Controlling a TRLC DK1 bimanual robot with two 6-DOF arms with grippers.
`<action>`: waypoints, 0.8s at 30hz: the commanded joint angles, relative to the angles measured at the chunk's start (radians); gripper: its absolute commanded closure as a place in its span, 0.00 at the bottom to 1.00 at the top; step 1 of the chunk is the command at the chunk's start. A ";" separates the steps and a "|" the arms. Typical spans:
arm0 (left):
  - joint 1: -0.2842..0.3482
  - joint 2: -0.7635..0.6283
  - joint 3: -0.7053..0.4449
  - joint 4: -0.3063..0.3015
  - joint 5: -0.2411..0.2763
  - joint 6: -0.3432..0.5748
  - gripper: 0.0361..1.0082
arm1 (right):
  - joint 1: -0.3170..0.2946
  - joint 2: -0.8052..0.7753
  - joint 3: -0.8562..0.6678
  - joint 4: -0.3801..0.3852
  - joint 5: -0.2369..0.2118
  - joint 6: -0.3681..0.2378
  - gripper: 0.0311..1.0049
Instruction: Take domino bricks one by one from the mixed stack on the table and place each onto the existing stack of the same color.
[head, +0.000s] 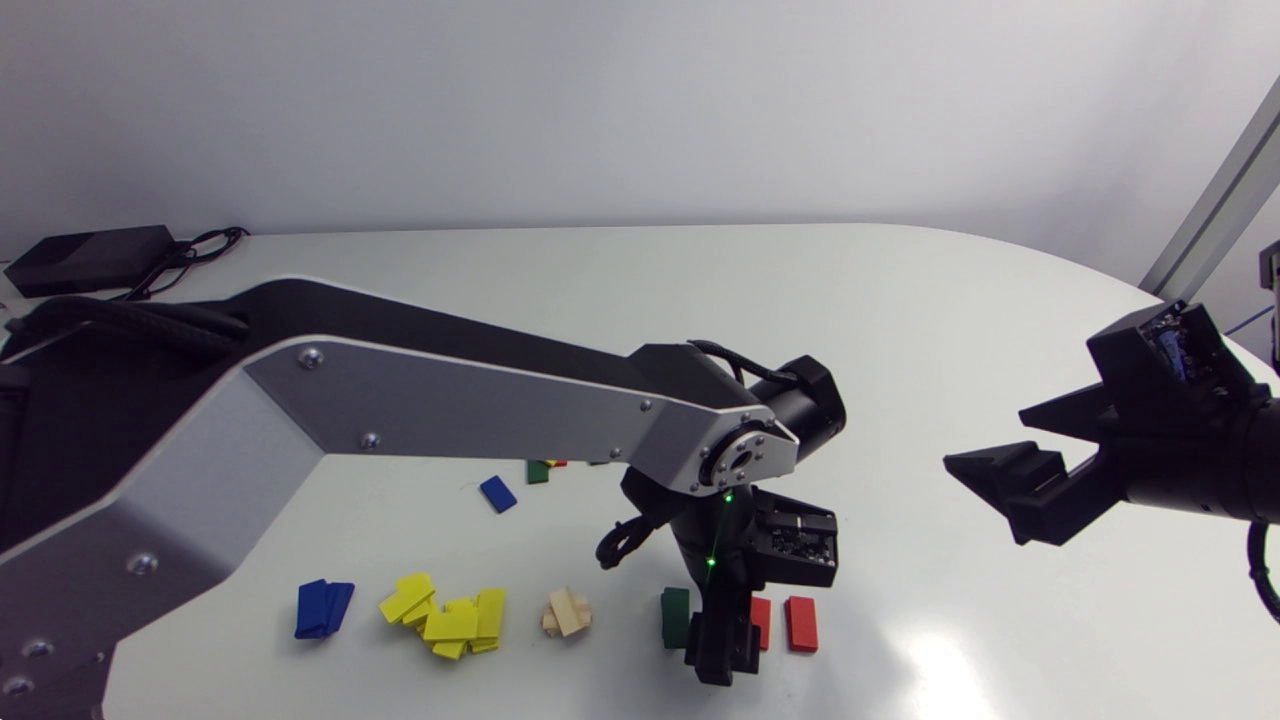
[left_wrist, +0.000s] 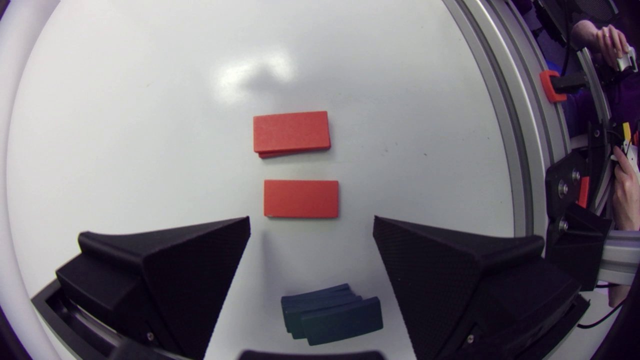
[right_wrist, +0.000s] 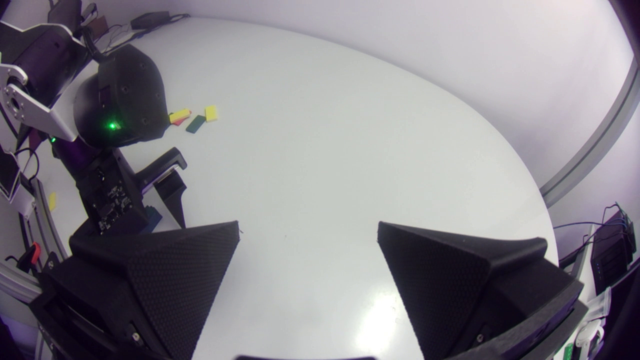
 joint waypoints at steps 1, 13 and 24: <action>0.000 0.032 0.037 -0.018 -0.006 0.027 0.14 | 0.006 0.006 -0.026 0.009 -0.002 -0.019 0.04; -0.003 0.063 0.057 -0.021 0.003 0.004 0.11 | 0.003 0.008 -0.029 0.012 -0.002 -0.022 0.04; 0.002 0.068 0.059 -0.018 0.023 -0.016 0.11 | 0.009 0.008 -0.025 0.009 -0.002 -0.020 0.04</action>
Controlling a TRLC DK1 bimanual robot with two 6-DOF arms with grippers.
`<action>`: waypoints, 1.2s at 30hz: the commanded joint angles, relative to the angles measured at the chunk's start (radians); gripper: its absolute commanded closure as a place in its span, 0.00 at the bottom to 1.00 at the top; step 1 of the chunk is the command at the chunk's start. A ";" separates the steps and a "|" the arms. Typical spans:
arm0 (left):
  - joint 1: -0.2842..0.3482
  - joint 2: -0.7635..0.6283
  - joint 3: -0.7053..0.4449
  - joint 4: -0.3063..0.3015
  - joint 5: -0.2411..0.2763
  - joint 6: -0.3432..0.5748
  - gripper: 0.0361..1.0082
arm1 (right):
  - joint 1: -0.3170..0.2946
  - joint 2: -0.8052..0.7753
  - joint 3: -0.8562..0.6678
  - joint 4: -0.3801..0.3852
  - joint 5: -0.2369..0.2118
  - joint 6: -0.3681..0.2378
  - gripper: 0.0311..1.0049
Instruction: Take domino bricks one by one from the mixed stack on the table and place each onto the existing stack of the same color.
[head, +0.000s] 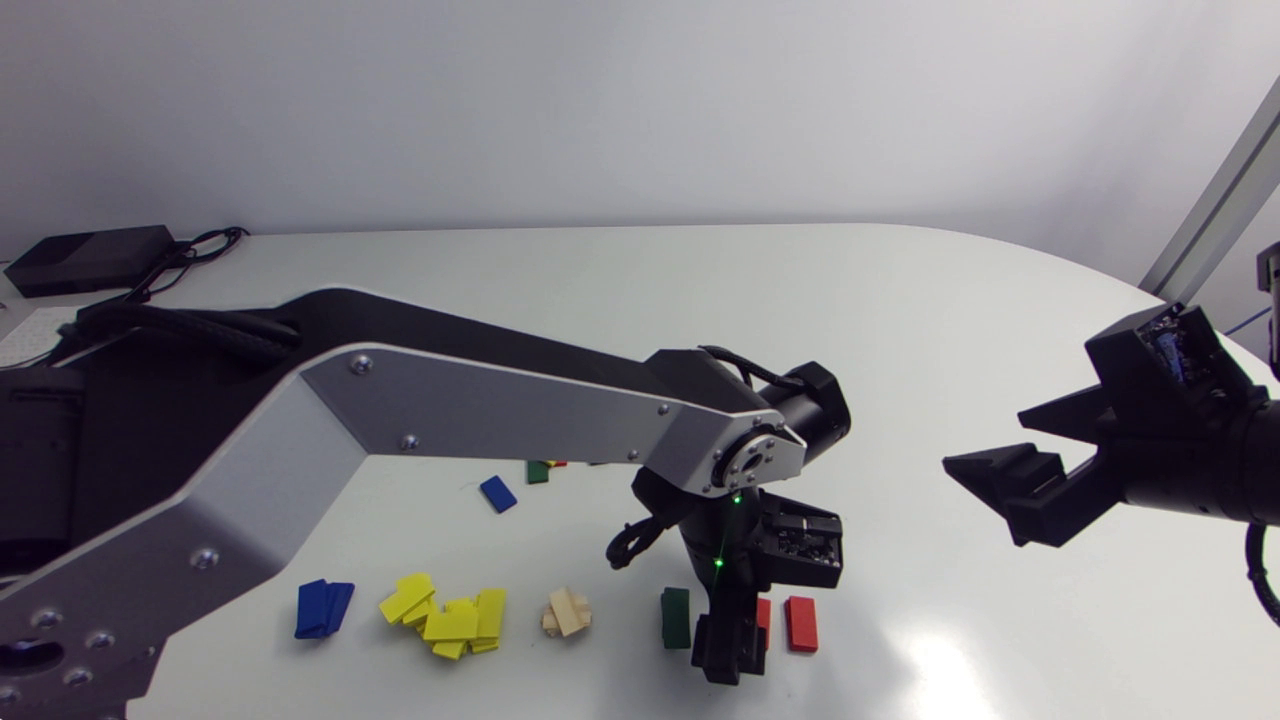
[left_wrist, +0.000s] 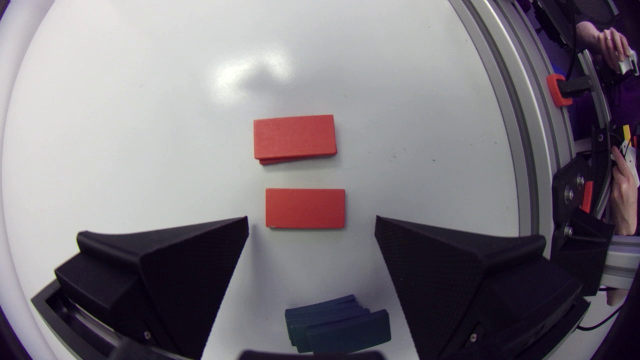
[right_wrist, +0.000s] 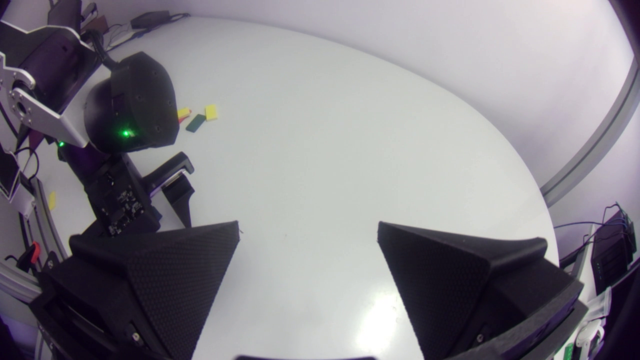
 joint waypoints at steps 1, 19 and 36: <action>0.003 0.030 0.030 -0.013 0.017 -0.012 0.12 | 0.009 0.005 -0.021 0.002 -0.002 -0.020 0.04; 0.009 0.069 0.076 -0.043 0.049 -0.038 0.19 | -0.006 0.002 -0.027 0.005 -0.010 -0.027 0.04; 0.006 0.092 0.107 -0.079 0.049 -0.058 0.18 | 0.003 0.025 -0.018 0.016 -0.010 -0.026 0.04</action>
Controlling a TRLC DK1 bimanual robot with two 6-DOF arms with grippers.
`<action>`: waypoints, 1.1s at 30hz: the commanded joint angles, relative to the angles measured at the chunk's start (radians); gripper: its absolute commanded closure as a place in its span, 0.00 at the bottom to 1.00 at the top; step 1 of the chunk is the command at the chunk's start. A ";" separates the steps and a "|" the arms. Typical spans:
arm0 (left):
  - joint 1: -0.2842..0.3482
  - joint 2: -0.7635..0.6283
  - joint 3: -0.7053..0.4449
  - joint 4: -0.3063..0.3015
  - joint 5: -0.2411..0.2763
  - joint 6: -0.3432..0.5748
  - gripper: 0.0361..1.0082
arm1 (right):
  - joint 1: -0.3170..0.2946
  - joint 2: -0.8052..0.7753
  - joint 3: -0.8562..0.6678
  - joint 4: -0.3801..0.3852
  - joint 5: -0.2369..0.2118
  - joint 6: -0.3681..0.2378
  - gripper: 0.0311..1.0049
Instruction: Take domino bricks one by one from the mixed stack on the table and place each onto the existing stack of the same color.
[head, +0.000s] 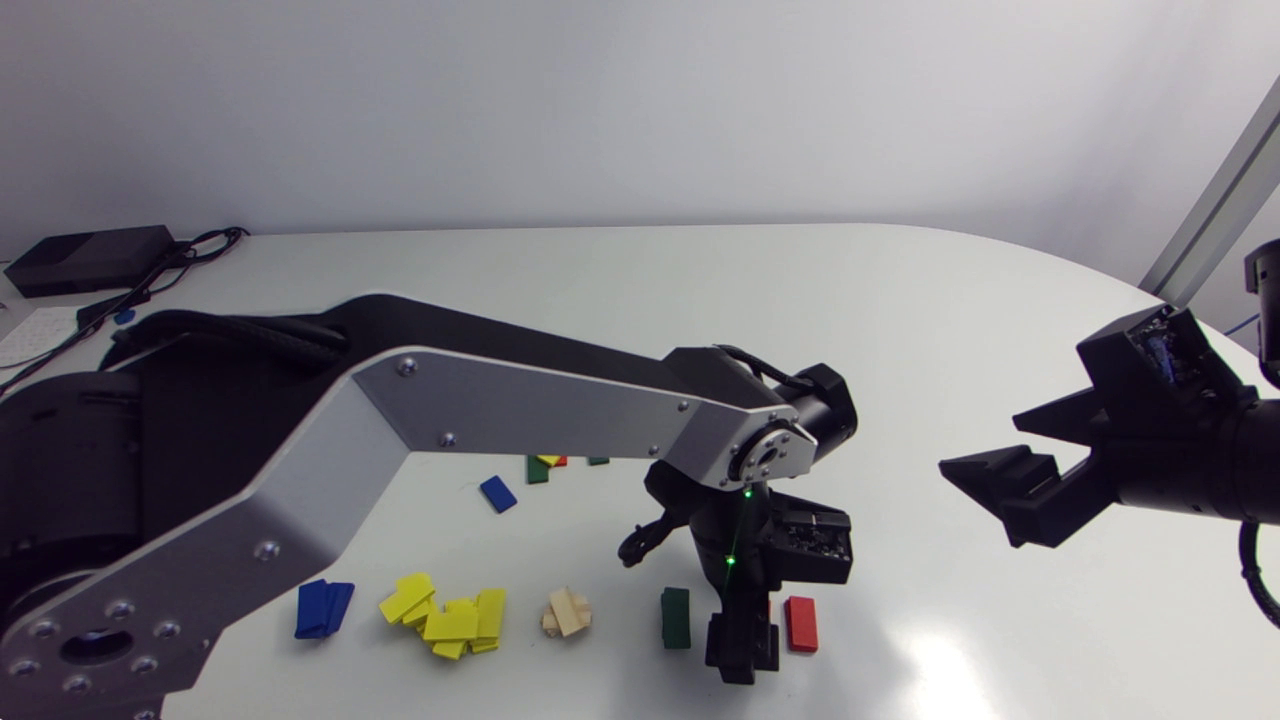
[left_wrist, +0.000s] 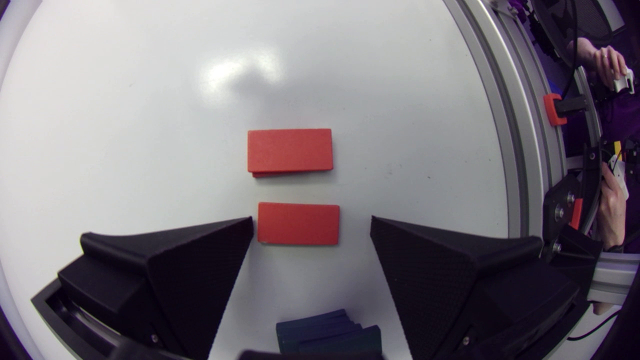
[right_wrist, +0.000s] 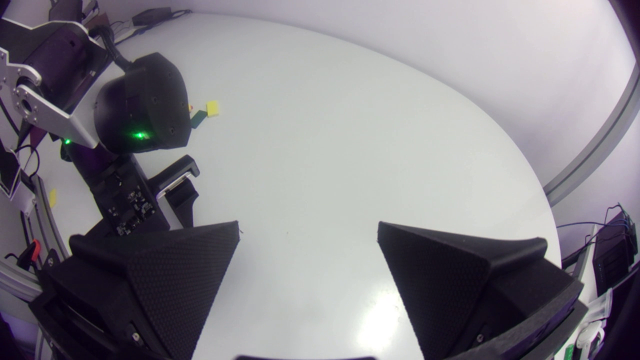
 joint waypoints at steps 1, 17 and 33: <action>0.002 0.040 0.034 -0.020 0.002 -0.016 0.18 | 0.002 0.004 -0.020 0.013 -0.005 -0.020 0.04; -0.011 0.040 0.028 0.004 -0.029 -0.036 0.23 | -0.014 -0.016 -0.034 0.007 -0.019 -0.028 0.04; -0.034 0.043 0.026 0.040 -0.093 -0.069 0.31 | -0.039 -0.050 -0.040 -0.014 -0.043 -0.038 0.04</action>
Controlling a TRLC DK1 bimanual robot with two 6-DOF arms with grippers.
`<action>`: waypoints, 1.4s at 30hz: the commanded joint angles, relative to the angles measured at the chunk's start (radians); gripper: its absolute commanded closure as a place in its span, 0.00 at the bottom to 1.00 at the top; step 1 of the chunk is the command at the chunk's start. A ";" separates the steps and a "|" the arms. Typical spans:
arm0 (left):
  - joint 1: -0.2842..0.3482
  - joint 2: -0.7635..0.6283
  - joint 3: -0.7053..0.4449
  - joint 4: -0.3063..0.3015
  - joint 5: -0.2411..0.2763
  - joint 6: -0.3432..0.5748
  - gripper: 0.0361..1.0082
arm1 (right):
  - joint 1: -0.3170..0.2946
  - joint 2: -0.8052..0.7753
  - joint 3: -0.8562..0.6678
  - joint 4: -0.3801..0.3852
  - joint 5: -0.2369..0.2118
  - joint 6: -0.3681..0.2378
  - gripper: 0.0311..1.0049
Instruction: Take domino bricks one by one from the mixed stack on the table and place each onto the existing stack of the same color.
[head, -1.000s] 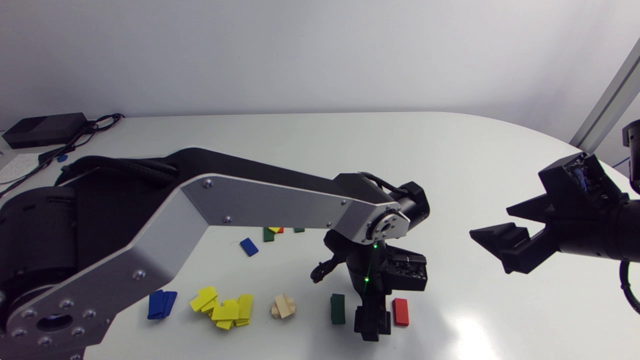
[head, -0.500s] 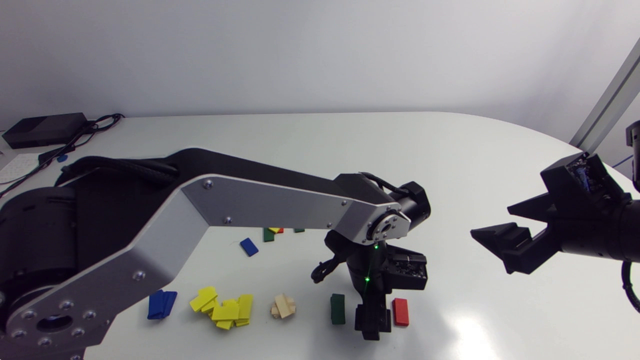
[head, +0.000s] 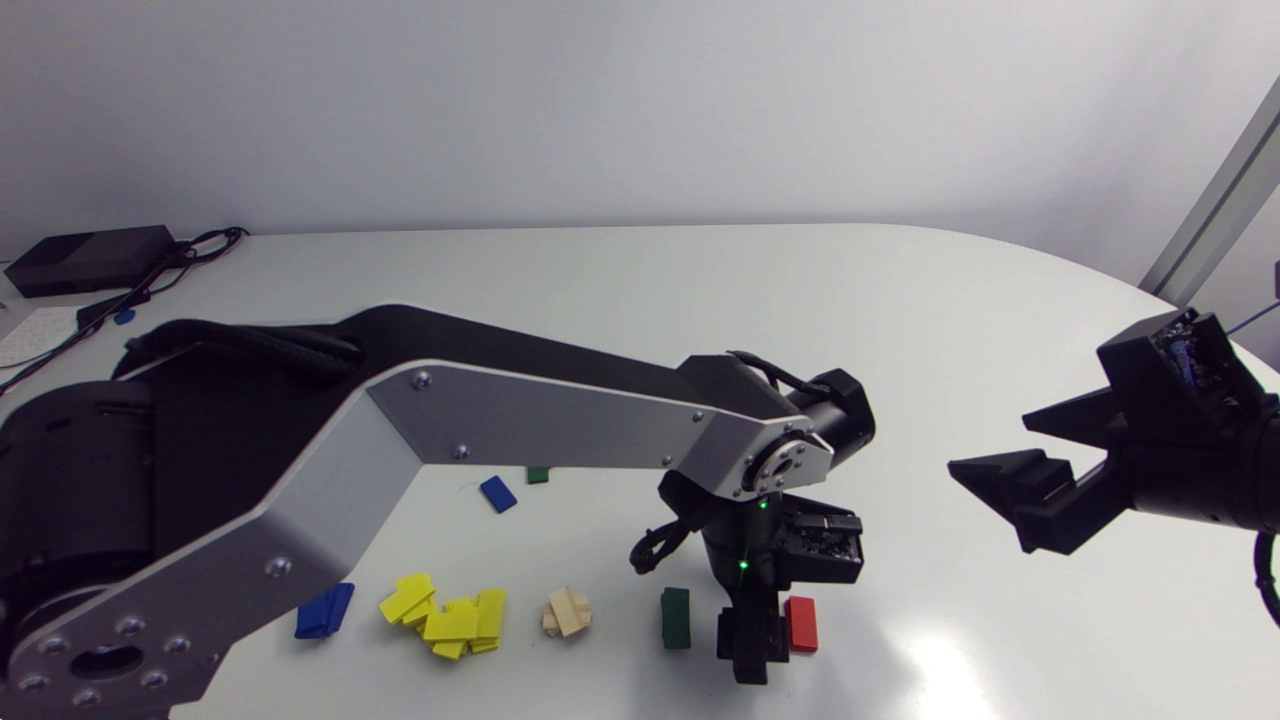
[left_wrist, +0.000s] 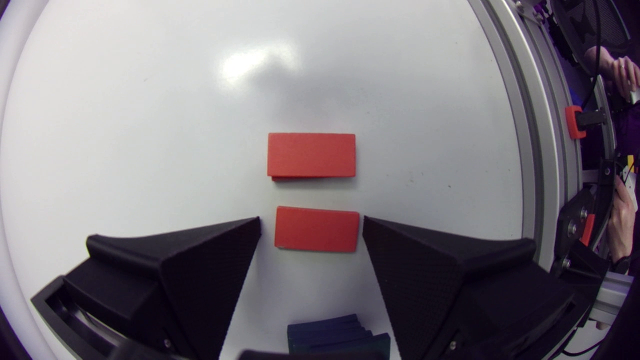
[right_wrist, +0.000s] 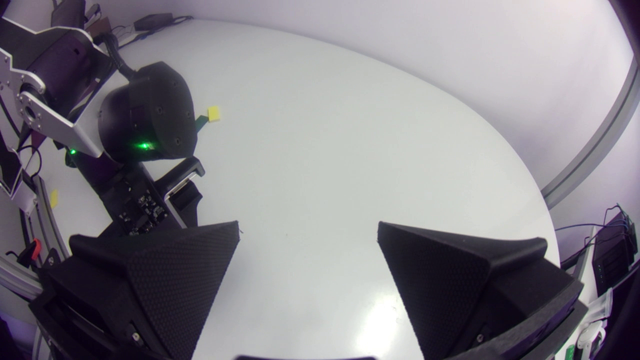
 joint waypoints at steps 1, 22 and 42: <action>-0.011 0.036 0.016 0.008 -0.016 -0.017 0.32 | -0.006 -0.009 -0.026 -0.010 -0.010 -0.020 0.04; -0.023 0.035 0.010 0.028 -0.042 -0.022 0.36 | -0.005 -0.018 -0.013 -0.019 -0.011 -0.018 0.04; -0.017 0.049 0.033 0.027 -0.042 -0.066 0.41 | 0.005 -0.021 -0.010 -0.028 -0.011 -0.012 0.04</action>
